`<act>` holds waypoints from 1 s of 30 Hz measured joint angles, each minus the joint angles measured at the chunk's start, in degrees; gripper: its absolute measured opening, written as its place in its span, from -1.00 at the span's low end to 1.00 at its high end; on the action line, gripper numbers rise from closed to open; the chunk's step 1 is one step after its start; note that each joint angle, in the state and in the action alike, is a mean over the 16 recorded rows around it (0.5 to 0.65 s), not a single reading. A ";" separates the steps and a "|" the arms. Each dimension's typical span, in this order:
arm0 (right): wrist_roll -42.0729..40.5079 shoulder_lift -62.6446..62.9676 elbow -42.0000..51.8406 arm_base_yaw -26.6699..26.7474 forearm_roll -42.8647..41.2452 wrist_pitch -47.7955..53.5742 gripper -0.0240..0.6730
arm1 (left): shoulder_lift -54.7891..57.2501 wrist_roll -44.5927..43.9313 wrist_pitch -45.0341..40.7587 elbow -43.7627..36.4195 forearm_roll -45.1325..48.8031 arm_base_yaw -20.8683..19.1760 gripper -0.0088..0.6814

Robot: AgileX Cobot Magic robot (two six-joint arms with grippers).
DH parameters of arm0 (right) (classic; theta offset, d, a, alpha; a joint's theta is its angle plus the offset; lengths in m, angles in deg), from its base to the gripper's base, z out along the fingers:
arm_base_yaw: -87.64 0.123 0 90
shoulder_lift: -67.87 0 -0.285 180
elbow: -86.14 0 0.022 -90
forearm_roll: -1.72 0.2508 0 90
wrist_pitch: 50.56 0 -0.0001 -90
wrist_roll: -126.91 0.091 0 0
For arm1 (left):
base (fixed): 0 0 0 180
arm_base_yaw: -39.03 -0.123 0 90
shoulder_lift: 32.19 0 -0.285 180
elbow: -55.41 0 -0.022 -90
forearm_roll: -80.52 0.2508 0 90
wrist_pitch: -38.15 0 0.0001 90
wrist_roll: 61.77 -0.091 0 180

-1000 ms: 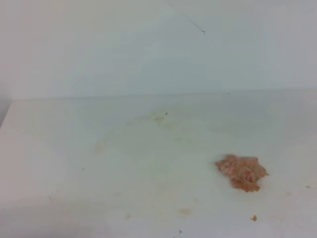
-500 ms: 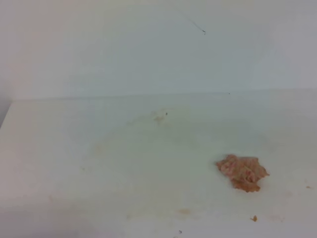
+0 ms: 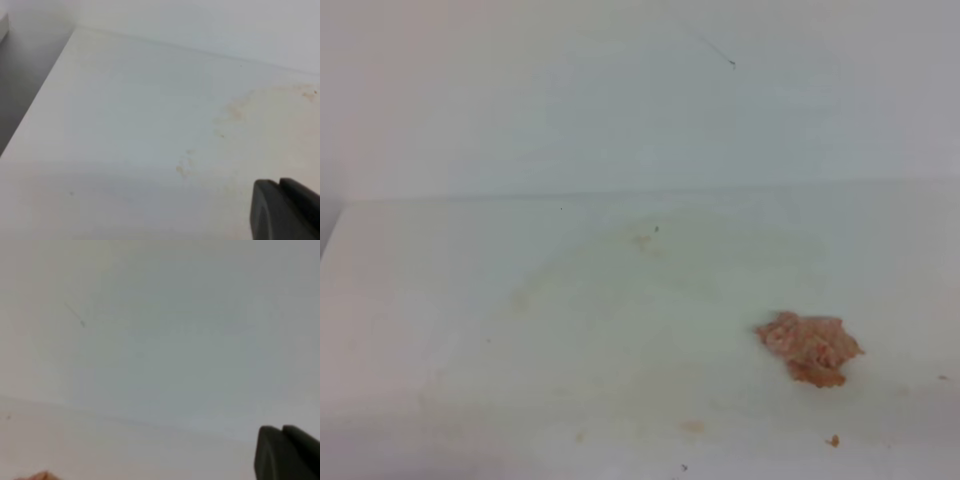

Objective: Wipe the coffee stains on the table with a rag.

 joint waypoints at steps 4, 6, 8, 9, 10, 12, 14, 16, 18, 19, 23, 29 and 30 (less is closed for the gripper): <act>3.22 0.26 1.58 -0.04 -0.87 4.06 -0.94 | 0.01 0.00 0.02 0.00 -0.11 0.00 -0.97; 6.15 0.45 1.59 -0.06 -2.89 7.20 -0.94 | 0.02 0.00 0.02 0.00 -0.14 0.00 -0.97; 9.77 0.68 1.62 -0.08 -5.32 9.76 -0.94 | 0.02 0.00 0.02 0.00 -0.18 0.00 -0.97; 11.64 0.79 1.63 -0.08 -6.58 10.91 -0.94 | 0.02 0.00 0.02 0.00 -0.18 0.00 -0.97; 13.55 0.91 1.63 -0.09 -7.84 11.96 -0.94 | 0.02 0.00 0.02 0.00 -0.18 0.00 -0.97; 17.47 1.12 1.63 -0.11 -10.38 13.83 -0.94 | 0.02 0.00 0.02 0.00 -0.18 0.00 -0.97; 21.42 1.17 1.64 -0.12 -12.92 15.17 -0.94 | 0.02 0.00 0.02 0.00 -0.18 0.00 -0.97; 25.07 1.17 1.64 -0.12 -15.34 16.12 -0.94 | 0.02 0.00 0.02 0.00 -0.18 0.00 -0.97; 27.93 1.17 1.64 -0.12 -17.31 16.77 -0.94 | 0.02 0.00 0.02 0.00 -0.18 0.00 -0.97; 28.93 1.17 1.64 -0.12 -17.99 16.95 -0.94 | 0.02 0.00 0.02 0.00 -0.18 0.00 -0.97; 30.42 1.17 1.64 -0.12 -18.73 17.05 -0.94 | 0.02 0.00 0.02 0.00 -0.18 0.00 -0.97; 30.81 1.10 1.64 -0.12 -18.73 17.01 -0.94 | 0.02 0.00 0.02 0.00 -0.18 0.00 -0.97; 30.81 1.08 1.64 -0.12 -18.73 17.01 -0.94 | 0.02 0.00 0.02 0.00 -0.18 0.00 -0.97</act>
